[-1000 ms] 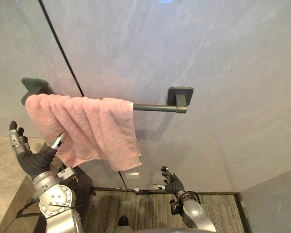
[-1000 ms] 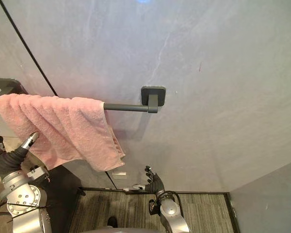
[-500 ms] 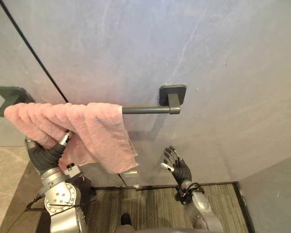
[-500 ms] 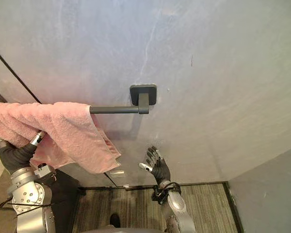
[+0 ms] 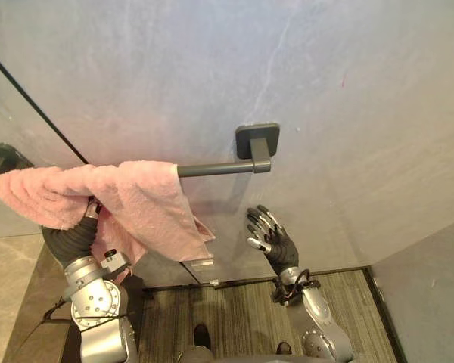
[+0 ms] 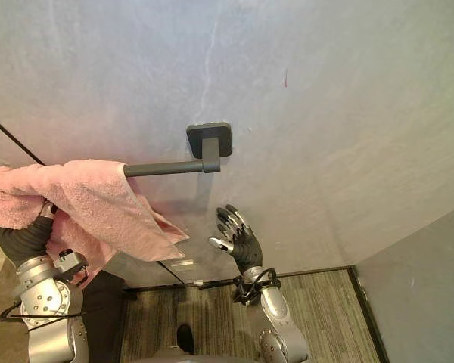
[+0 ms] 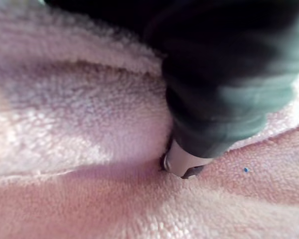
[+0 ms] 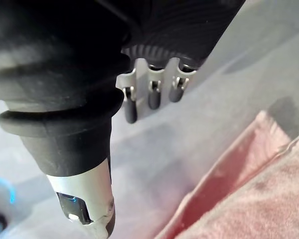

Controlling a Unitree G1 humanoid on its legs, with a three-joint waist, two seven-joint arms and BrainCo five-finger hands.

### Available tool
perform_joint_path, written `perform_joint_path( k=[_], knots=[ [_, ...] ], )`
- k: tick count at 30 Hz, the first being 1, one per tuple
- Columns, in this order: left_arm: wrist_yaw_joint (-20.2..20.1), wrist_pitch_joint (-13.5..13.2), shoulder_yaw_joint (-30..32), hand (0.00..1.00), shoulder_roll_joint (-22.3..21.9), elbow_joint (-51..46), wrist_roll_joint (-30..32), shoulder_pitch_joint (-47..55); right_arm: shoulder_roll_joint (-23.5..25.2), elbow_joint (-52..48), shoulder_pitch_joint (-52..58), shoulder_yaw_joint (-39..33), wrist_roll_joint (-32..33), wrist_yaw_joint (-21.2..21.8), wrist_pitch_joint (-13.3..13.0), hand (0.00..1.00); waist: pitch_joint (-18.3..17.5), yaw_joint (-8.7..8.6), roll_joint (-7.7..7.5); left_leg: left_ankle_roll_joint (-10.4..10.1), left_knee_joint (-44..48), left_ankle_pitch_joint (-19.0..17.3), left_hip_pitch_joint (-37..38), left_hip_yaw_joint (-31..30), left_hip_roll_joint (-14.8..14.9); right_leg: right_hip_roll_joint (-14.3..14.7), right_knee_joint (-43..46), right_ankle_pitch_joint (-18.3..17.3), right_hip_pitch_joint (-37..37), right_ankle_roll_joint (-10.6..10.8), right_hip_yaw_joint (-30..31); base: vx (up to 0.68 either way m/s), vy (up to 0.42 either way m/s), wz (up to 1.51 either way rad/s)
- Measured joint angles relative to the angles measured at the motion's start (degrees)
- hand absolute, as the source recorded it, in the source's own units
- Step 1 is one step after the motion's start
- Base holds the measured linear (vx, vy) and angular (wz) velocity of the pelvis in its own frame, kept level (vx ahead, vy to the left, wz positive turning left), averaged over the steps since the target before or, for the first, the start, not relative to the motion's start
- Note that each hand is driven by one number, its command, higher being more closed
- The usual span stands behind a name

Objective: Organize washtable

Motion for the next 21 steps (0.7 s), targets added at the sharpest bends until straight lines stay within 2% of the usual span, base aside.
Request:
perform_joint_path(
  k=[3, 6, 9, 11, 14, 21],
  knots=[
    [0.01, -0.10, -0.05, 1.00, 0.01, 0.01, 0.00, 0.00, -0.21, -0.09, -3.81, 2.54, -0.39, 0.00, 0.00, 0.00, 0.03, -0.50, 0.09, 0.01, -0.03, 0.01, -0.07, -0.23, -0.03, 0.17, 0.04, 0.04, 0.00, -0.02, -0.12, -0.01, -0.001, 0.02],
    [0.06, -0.17, -1.10, 1.00, 0.03, 0.11, -0.06, -0.25, 0.10, 0.12, -13.32, 7.14, -1.82, -0.06, -0.42, 0.00, 0.05, -0.89, 0.24, 0.25, -0.04, 0.22, -0.11, -0.37, -0.09, 0.20, 0.08, 0.14, 0.00, -0.05, -0.18, 0.00, 0.000, 0.00],
    [0.13, -0.17, -2.31, 1.00, 0.06, 0.24, -0.15, -0.61, 3.37, 1.78, -21.34, 9.96, -2.33, -0.31, -1.37, 0.00, 0.14, -0.69, 0.51, 0.45, -0.15, 0.38, -0.15, -0.56, -0.13, 0.19, 0.08, 0.15, 0.01, -0.06, -0.37, 0.00, 0.004, 0.04],
    [0.20, -0.22, -2.34, 1.00, 0.06, 0.43, -0.65, -0.63, 5.35, 3.01, -23.58, 10.92, -2.30, -1.00, -1.65, 0.00, 0.23, -0.54, 0.70, 0.52, -0.25, 0.45, -0.15, -0.81, -0.23, 0.11, 0.07, 0.15, 0.13, -0.05, -0.69, 0.02, 0.005, 0.08],
    [0.19, -0.29, -3.15, 1.00, 0.04, 1.12, -1.27, -1.35, 5.40, 4.01, -24.60, 11.30, -2.20, -1.33, -1.84, 0.00, 0.38, 0.55, 1.04, 0.73, -0.50, 0.72, -0.15, -1.58, -0.64, -0.21, 0.00, 0.14, 0.53, -0.05, -1.71, 0.02, 0.012, 0.15],
    [0.17, -0.69, -3.82, 1.00, 0.05, 1.13, -1.28, -1.39, 5.40, 5.79, -24.73, 10.35, -2.70, -2.73, -2.32, 0.00, 0.54, 0.68, 1.39, 1.01, -1.74, 1.84, -0.08, -3.76, -1.25, -0.56, -0.14, 0.11, 1.60, -0.02, -4.20, -0.01, 0.012, 0.18]
  ],
)
